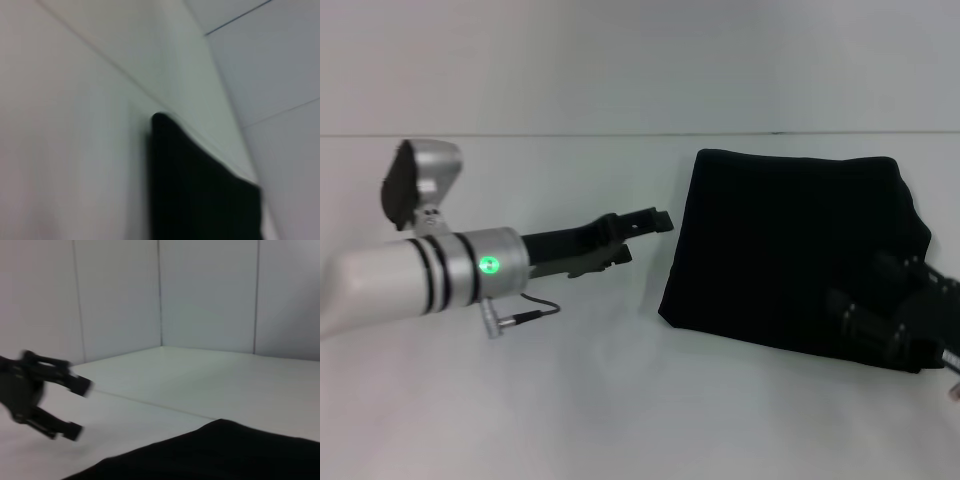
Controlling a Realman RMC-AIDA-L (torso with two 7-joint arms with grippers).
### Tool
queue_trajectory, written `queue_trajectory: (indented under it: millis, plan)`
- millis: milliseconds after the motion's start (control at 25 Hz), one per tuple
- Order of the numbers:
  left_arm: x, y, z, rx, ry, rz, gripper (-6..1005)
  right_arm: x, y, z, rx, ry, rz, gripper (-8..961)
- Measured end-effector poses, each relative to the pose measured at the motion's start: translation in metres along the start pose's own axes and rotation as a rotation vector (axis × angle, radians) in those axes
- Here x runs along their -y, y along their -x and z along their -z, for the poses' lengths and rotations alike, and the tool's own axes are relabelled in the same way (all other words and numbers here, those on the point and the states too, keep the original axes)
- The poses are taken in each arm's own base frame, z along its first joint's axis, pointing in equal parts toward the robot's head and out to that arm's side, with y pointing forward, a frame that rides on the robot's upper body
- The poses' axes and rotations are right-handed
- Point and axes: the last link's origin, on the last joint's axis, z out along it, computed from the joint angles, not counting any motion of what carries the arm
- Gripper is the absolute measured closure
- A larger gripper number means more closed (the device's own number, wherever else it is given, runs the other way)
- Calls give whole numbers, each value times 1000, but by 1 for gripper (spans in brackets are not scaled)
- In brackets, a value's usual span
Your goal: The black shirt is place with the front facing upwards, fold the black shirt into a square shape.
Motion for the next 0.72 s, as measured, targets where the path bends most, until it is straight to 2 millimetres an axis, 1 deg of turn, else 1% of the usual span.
queue_trajectory:
  millis: [120,200,320,440,560,720]
  plan:
    - [0,2,-14,-29,-55,-24,51,-7,-6,3,-1,9,16,85]
    - [0,2,-21,-51,-82,-34,51,-9,-7,4,-3,12,19,85]
    - [-6,3,-31,-59,-86,-54,51,-10,-8,4,-5,15,17,85]
    - [-12,3,-38,-65,-74,-77,51,-12,-9,4,-6,19,13,85]
    - [-14,4,-43,-69,-83,-81,51,-14,-9,4,-2,26,10,85]
    - [-16,11,-50,-45,-91,-87,51,-17,-9,6,3,41,10,85]
